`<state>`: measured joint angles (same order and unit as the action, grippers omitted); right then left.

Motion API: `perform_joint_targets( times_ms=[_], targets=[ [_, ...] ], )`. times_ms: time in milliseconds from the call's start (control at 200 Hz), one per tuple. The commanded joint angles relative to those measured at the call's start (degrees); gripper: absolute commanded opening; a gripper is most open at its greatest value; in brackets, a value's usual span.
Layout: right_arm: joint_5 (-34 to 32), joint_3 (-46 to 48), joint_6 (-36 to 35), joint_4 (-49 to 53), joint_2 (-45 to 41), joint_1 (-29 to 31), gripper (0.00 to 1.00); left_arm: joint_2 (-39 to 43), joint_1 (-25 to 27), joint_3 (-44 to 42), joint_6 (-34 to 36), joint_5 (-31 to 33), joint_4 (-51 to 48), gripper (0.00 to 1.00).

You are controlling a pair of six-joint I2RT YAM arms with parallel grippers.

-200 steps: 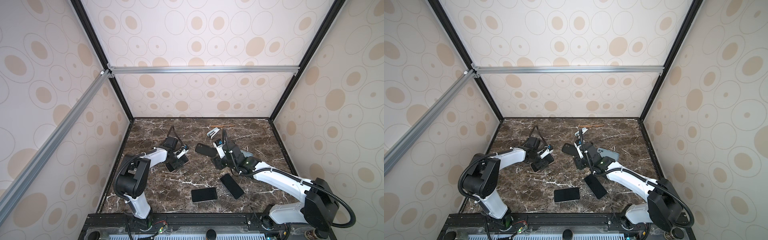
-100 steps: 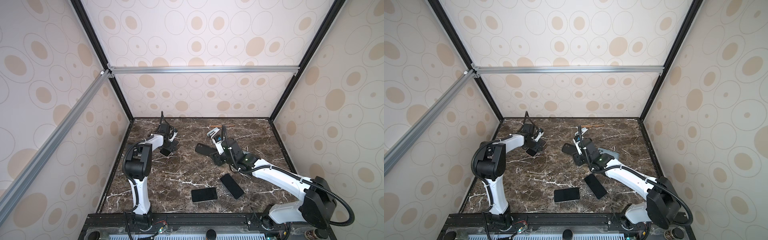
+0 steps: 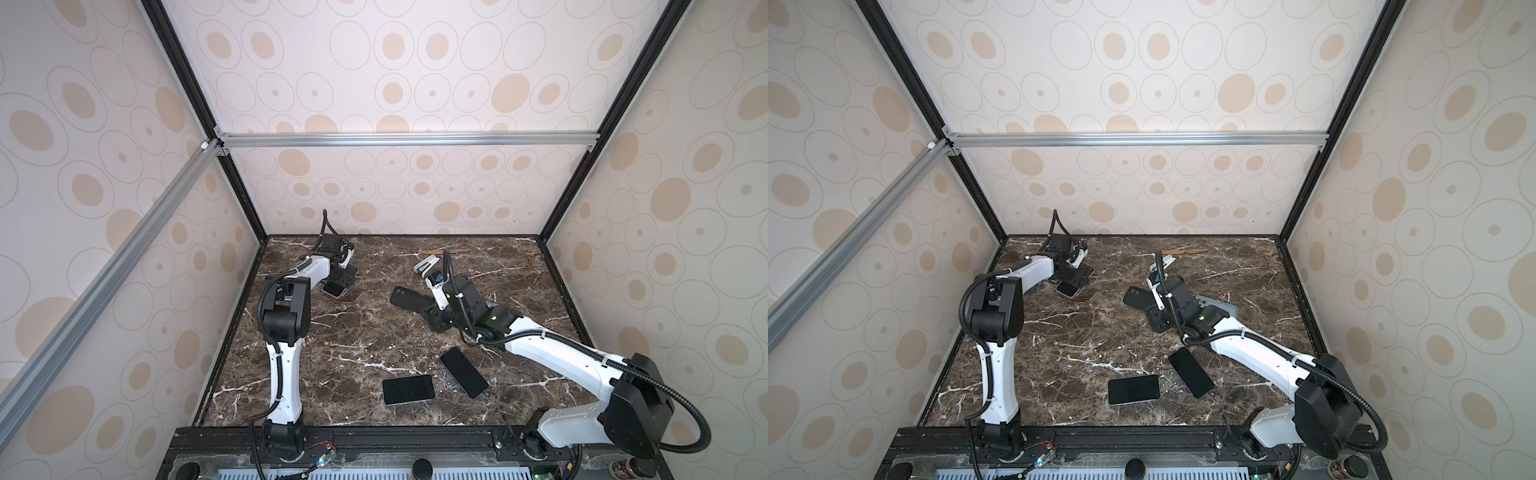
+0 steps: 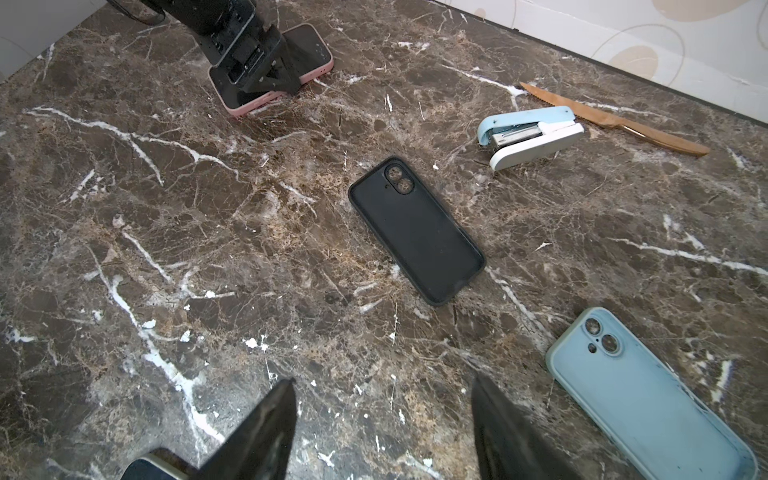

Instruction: Put the phone into the phone case

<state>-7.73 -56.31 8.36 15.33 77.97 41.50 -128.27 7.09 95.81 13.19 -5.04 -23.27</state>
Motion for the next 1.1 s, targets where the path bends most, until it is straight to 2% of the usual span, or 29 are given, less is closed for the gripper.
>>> perform_joint_targets(
  times_ms=[0,200,430,635,805,870,990,1095],
  targets=[
    [-0.7,-2.1,0.3,2.5,-1.8,-0.2,0.69,-4.9,-0.5,-0.9,0.9,4.7,-6.0,0.71],
    [0.1,-4.7,0.9,5.0,-0.4,-0.2,0.70,-1.0,-0.5,-1.7,0.7,2.8,-4.1,0.81],
    [1.7,-5.6,2.4,5.8,0.5,-0.2,0.71,2.6,-0.6,-2.6,0.8,2.9,-3.0,0.85],
    [1.1,-5.3,2.9,7.5,-0.5,-0.1,0.71,7.8,-0.5,-2.8,-0.5,0.8,-2.2,0.81],
    [-3.1,-4.2,5.4,13.5,-3.0,-0.2,0.71,18.9,1.3,-6.3,-0.8,-0.8,1.1,0.80],
    [-4.4,-2.7,6.8,15.4,-4.7,-0.3,0.77,24.3,2.9,-9.2,-0.1,-2.4,3.6,0.80],
    [-4.0,0.2,10.2,20.6,-8.0,-0.8,0.84,35.2,6.9,-17.4,3.2,-6.2,10.0,0.81],
    [-1.5,3.6,13.3,25.1,-11.5,-1.3,0.89,45.3,11.3,-28.1,8.6,-12.5,16.8,0.85]
  ],
)
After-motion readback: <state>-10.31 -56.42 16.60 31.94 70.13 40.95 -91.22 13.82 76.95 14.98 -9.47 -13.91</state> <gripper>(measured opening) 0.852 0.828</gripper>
